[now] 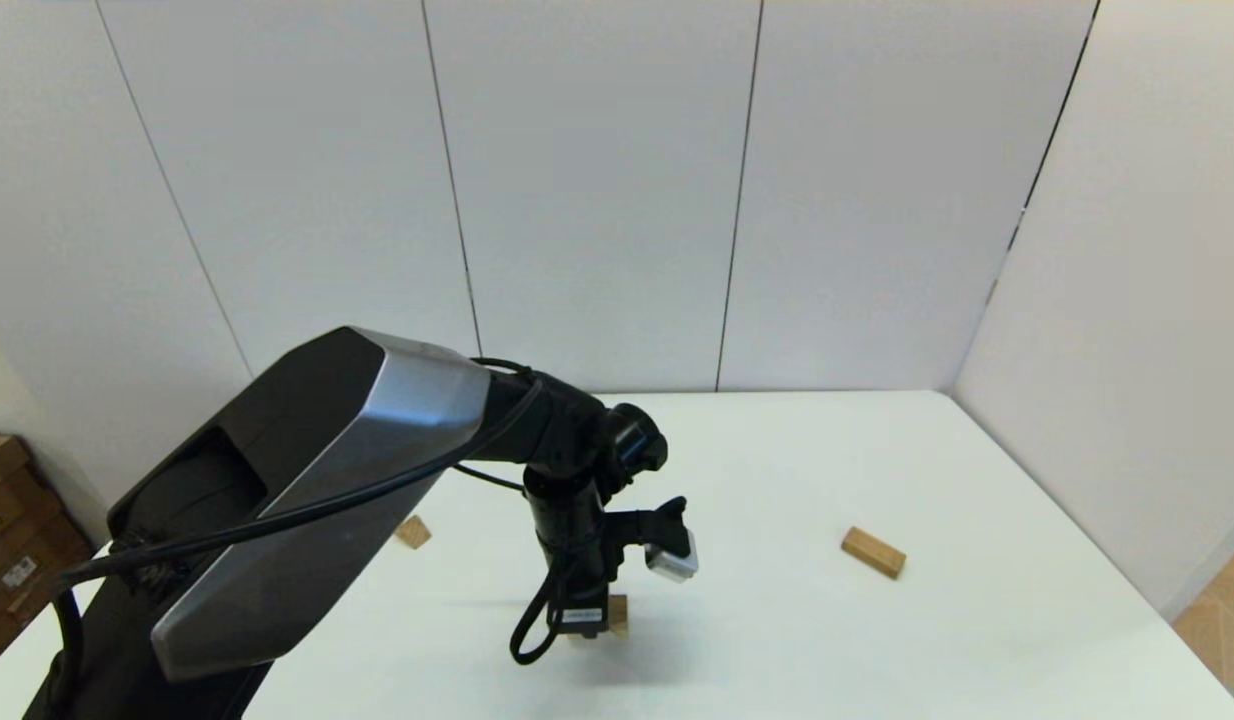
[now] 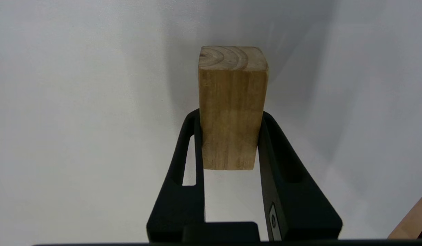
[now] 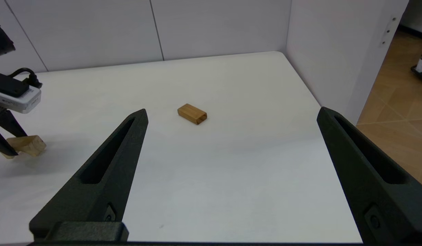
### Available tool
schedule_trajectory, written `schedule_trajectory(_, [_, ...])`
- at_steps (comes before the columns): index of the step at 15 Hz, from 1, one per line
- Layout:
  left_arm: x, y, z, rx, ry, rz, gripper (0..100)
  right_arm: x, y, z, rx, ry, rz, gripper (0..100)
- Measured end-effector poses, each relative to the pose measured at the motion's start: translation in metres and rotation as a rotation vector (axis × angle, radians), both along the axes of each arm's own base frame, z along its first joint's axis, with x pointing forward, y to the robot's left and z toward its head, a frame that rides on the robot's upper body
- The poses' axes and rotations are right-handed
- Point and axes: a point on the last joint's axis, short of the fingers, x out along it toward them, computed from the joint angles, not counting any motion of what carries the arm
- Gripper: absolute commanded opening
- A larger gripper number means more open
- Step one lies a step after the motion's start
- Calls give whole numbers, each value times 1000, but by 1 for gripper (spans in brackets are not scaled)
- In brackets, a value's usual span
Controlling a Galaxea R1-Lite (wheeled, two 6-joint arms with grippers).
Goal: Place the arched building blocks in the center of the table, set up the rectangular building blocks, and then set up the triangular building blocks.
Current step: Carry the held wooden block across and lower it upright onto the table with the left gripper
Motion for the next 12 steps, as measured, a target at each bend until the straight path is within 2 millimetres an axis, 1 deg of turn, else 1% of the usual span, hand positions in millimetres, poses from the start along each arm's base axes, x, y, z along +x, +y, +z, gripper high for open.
schedule_trajectory(9, [0,1,-4,8,10,2,0,0,0,0,0,0,0,100])
schedule_trajectory(10, [0,1,-4,8,10,1,100,0,0,0,0,0,0,100])
schedule_trajectory(12, [0,1,-4,9,9,0,100,0,0,0,0,0,0,100])
